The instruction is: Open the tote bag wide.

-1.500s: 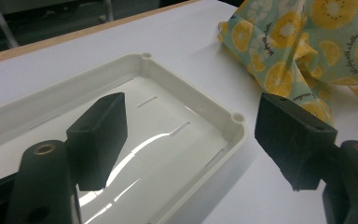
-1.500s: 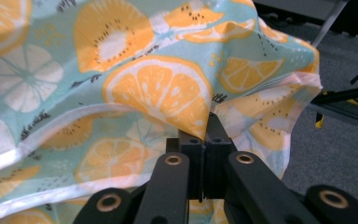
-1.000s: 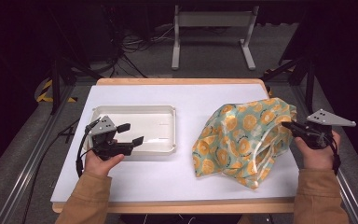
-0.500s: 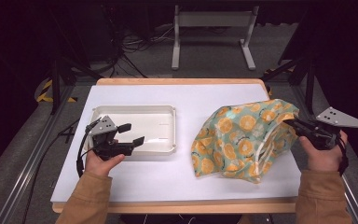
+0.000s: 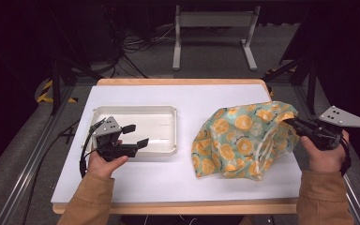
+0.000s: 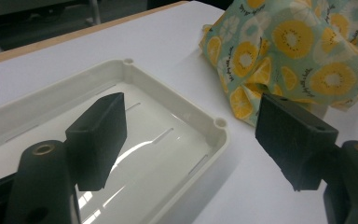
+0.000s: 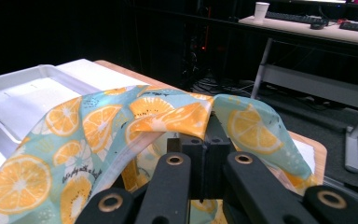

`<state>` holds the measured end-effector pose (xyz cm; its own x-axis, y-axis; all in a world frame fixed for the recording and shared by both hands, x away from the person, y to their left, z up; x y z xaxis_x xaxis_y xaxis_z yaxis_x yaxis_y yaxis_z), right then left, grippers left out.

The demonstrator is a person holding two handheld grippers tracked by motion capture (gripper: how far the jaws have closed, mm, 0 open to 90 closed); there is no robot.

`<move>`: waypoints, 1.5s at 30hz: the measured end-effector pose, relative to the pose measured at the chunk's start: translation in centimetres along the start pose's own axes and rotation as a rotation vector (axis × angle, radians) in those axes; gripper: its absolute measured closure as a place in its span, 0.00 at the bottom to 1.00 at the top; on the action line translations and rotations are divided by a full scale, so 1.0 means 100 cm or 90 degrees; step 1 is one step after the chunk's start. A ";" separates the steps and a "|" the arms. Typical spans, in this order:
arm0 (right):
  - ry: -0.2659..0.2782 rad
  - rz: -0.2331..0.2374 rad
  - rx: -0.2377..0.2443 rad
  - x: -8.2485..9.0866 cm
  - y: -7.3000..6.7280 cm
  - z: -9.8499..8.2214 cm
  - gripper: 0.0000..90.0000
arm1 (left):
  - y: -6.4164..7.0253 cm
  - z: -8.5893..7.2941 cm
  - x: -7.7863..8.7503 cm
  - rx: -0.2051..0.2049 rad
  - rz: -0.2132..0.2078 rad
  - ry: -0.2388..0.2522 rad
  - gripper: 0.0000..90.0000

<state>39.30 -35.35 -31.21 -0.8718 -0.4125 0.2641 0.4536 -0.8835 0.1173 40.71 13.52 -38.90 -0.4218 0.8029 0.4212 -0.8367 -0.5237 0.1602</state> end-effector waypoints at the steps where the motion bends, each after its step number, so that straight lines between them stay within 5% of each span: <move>1: 0.002 0.005 -0.002 -0.001 -0.001 0.001 1.00 | 0.001 0.001 0.000 0.000 -0.003 0.001 0.28; 22: 0.018 0.084 0.021 -0.004 -0.025 0.044 1.00 | 0.027 0.024 -0.015 -0.029 -0.032 0.005 0.27; 45: 0.020 0.111 0.050 -0.027 -0.053 0.067 1.00 | 0.053 0.038 -0.040 -0.058 -0.063 -0.014 0.27</move>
<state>40.44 -28.06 -26.14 -0.7837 -0.5657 0.2565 0.6101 -0.7786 0.1470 39.30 6.46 -36.31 -0.3295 0.8421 0.4270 -0.9025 -0.4138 0.1197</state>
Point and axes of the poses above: each handheld gripper's, and its own axes: x roughly backward along the jaws, z roughly out of its top, y roughly to its right, the point moved 6 cm from there along -x, roughly forward along the jaws, and after that the axes turned 7 degrees about -z, right-handed, at the moved point
